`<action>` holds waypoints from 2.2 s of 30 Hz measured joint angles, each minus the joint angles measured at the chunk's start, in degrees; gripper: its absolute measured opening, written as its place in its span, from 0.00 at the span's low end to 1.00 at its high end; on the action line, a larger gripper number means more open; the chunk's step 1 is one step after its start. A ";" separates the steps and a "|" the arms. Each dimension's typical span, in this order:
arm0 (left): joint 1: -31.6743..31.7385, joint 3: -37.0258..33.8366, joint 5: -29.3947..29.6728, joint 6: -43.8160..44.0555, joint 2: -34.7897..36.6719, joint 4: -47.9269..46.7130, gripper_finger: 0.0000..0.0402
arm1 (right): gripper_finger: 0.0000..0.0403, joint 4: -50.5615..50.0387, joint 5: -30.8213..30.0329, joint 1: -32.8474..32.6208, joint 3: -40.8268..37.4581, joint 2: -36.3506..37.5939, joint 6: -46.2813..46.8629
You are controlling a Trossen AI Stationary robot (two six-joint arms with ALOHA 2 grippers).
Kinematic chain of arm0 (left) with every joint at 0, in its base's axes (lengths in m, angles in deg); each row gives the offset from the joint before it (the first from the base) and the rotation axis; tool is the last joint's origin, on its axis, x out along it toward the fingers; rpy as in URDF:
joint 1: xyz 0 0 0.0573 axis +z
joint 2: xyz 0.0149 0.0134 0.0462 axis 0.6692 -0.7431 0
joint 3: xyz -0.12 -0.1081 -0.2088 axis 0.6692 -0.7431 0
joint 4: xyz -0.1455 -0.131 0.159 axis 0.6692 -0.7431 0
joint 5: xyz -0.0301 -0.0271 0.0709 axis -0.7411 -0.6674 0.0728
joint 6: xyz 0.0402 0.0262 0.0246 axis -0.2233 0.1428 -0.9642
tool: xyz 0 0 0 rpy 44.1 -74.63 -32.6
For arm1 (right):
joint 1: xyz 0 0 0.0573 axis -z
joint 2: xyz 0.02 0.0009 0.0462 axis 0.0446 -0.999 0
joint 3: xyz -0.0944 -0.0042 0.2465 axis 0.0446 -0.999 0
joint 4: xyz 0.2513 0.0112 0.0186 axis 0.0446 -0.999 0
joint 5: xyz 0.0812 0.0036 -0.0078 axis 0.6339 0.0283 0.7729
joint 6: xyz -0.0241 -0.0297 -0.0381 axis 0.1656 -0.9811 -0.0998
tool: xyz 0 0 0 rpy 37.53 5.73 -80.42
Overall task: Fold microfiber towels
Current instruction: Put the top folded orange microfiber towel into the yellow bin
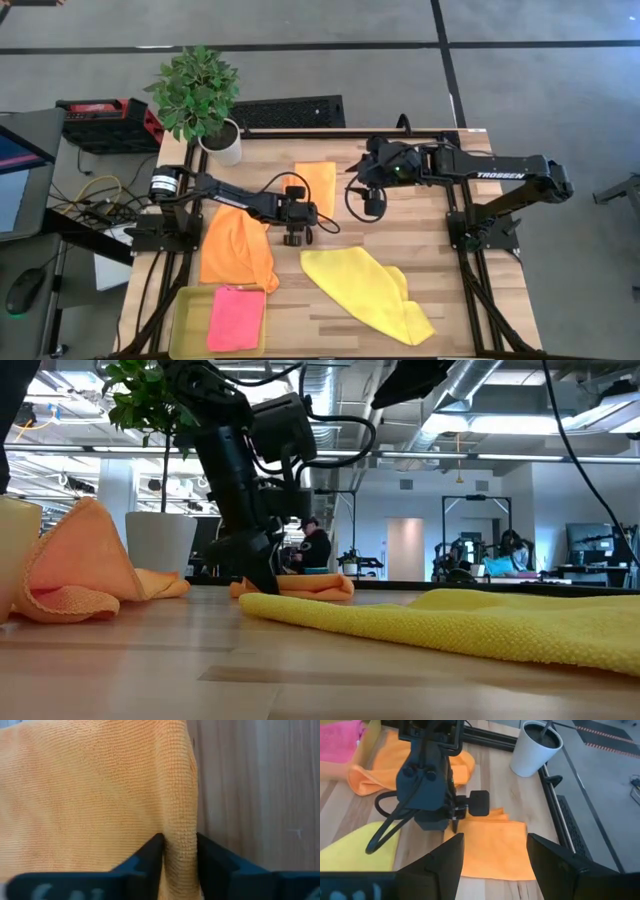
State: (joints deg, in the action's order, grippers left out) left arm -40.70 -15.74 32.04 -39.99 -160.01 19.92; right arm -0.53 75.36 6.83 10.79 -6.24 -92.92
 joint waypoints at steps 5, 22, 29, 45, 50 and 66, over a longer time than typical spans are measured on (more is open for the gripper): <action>0.07 0.22 0.17 0.77 -0.13 -1.54 0.03 | 0.59 0.00 -0.66 0.31 0.00 0.00 0.00; -1.64 8.59 -17.35 11.27 13.82 -32.47 0.00 | 0.59 -0.07 -0.59 3.44 0.00 0.00 0.50; -7.22 8.63 -22.99 18.03 22.23 -44.02 0.00 | 0.59 -0.90 -0.55 4.83 0.02 -0.02 0.50; -35.34 8.66 -35.00 53.27 27.06 -41.40 0.00 | 0.59 -0.92 -0.53 8.02 0.02 -0.02 2.88; -42.85 8.66 -33.08 65.87 27.04 -33.73 0.00 | 0.59 -0.90 -0.53 9.15 0.02 -0.02 2.93; -52.32 8.74 -26.13 74.71 19.96 -24.11 0.00 | 0.59 -0.91 -0.49 10.88 0.02 -0.04 3.38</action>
State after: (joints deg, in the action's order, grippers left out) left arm -93.02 -7.00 5.91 34.72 -140.04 -4.19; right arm -1.45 74.87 17.72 10.81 -6.28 -89.54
